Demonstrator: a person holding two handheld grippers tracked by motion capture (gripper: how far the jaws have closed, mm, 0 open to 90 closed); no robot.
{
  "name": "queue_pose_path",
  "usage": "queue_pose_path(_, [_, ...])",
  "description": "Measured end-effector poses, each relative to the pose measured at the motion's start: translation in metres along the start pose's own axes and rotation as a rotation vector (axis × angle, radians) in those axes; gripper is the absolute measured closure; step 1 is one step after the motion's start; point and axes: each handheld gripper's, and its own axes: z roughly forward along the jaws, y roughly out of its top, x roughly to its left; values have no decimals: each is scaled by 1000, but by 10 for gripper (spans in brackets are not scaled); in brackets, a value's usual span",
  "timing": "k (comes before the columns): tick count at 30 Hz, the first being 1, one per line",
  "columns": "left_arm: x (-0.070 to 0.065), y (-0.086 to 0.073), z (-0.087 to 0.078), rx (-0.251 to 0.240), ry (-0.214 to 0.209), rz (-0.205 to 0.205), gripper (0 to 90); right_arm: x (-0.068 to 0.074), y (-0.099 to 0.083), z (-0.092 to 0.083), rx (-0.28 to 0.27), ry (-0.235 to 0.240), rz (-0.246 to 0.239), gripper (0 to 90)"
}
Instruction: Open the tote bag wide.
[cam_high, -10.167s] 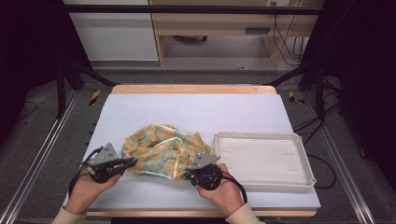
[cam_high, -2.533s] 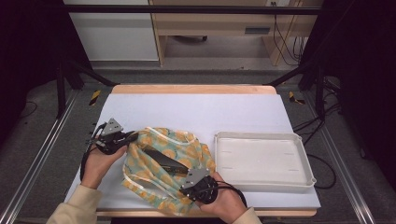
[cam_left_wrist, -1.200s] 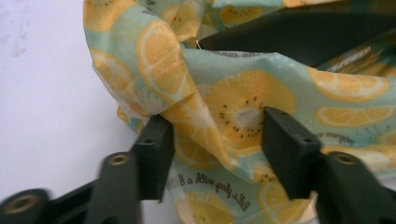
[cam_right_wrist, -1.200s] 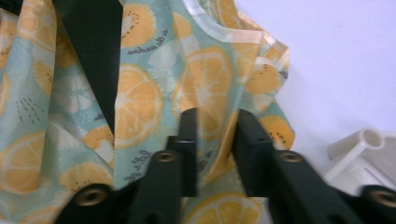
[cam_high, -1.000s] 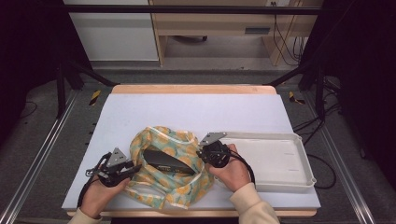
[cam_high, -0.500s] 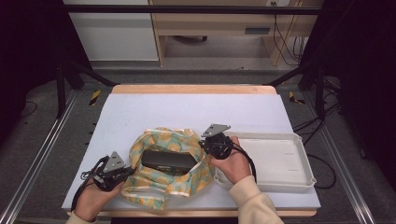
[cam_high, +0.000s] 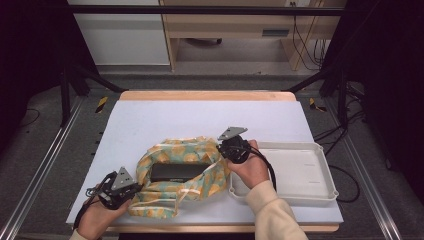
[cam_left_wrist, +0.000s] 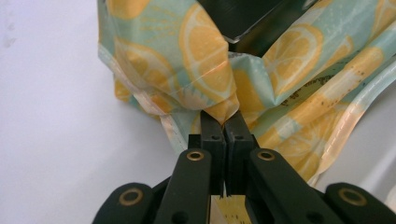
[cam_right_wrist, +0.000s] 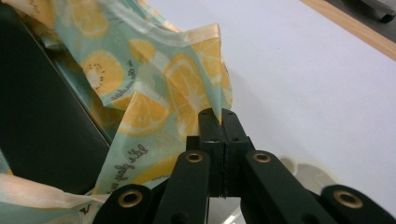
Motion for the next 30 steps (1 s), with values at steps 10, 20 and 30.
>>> queue_pose_path(10, [6, -5, 9, 43, 1, -11, 885, -1, -7, 8, 55, 1, -18, 900])
queue_pose_path(20, [5, -5, 12, 56, 1, -3, 884, 4, -9, 14, 115, 7, -51, 900])
queue_pose_path(30, [7, -6, 12, 54, 4, -7, 883, 8, -12, 21, 176, 15, -84, 900])
